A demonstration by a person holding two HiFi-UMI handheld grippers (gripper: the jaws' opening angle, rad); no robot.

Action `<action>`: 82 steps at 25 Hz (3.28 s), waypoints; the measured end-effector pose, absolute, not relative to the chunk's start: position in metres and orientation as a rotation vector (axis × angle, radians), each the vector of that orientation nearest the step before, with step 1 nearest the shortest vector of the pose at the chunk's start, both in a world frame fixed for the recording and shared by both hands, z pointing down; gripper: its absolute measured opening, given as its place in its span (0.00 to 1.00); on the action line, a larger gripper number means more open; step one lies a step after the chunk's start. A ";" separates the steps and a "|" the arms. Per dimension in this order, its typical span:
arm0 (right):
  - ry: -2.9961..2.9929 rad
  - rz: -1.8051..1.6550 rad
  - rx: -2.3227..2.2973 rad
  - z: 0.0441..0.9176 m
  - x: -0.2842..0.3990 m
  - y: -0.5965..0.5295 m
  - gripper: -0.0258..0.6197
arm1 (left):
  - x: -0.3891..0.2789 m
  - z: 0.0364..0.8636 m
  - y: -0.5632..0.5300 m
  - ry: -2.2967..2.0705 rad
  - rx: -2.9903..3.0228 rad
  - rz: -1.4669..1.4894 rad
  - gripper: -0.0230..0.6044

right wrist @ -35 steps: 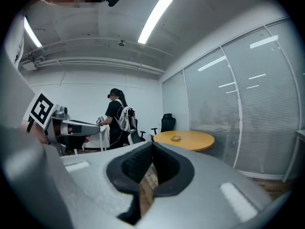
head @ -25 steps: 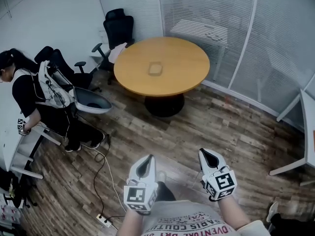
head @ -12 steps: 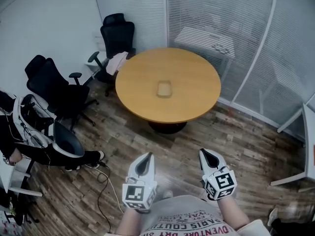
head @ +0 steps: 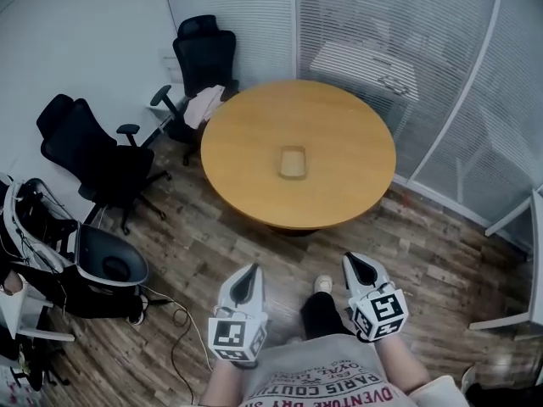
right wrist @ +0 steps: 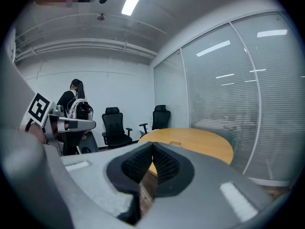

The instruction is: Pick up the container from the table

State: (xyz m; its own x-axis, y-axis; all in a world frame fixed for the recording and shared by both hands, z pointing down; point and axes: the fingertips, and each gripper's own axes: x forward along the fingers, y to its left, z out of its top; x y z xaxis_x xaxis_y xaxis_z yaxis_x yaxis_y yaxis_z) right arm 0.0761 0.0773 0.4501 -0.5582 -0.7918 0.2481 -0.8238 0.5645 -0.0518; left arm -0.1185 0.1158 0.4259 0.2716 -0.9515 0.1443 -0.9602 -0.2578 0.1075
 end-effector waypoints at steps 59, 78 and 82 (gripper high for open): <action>-2.018 0.785 1.377 0.681 -0.015 -0.446 0.20 | -0.188 0.516 -0.431 -1.495 2.442 0.285 0.05; -1.773 1.001 1.272 0.770 -0.025 -0.448 0.15 | -0.214 0.543 -0.432 -1.479 2.344 0.333 0.05; -1.742 1.049 1.290 0.776 -0.021 -0.446 0.13 | -0.218 0.545 -0.429 -1.494 2.345 0.353 0.05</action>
State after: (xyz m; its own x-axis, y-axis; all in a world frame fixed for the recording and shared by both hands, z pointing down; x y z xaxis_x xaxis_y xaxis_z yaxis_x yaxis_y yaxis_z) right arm -0.0209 -0.4463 0.7756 -0.2423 -0.3834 0.8912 -0.9670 0.1695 -0.1901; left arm -0.2182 -0.4293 0.5453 0.4173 -0.8248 0.3816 -0.9083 -0.3913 0.1476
